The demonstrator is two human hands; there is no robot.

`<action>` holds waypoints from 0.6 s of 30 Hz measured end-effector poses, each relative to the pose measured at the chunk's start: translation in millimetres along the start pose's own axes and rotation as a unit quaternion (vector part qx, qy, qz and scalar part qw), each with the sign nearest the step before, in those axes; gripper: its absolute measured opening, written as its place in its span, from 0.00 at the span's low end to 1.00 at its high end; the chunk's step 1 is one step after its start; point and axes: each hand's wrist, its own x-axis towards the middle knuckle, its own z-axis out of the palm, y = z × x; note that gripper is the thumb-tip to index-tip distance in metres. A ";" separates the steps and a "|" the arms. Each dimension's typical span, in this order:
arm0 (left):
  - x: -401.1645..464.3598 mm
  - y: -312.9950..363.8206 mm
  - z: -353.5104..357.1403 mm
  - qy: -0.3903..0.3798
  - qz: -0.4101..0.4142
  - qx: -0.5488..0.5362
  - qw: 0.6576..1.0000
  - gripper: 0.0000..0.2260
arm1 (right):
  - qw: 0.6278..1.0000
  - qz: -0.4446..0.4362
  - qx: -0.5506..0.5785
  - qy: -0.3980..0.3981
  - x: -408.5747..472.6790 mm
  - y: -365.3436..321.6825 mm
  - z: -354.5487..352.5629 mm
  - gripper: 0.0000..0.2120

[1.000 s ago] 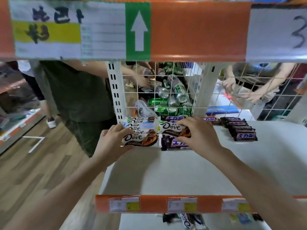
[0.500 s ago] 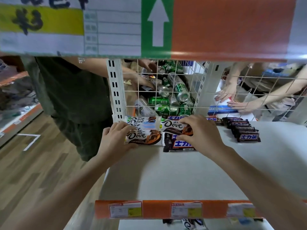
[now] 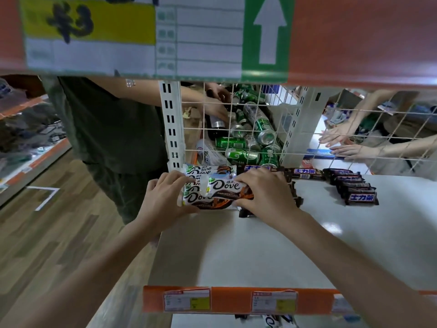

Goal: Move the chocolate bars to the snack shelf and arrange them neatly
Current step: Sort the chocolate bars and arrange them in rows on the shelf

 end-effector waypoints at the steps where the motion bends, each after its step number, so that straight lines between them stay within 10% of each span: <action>1: -1.0 -0.7 -0.9 -0.002 -0.002 0.000 1.000 0.32 | 1.000 -0.005 -0.002 -0.006 1.5 -4.3 2.9 0.26; 18: -17.3 -11.9 -11.3 -0.027 -0.012 0.004 1.000 0.36 | 0.996 -0.046 -0.026 -0.066 10.0 -44.6 31.7 0.22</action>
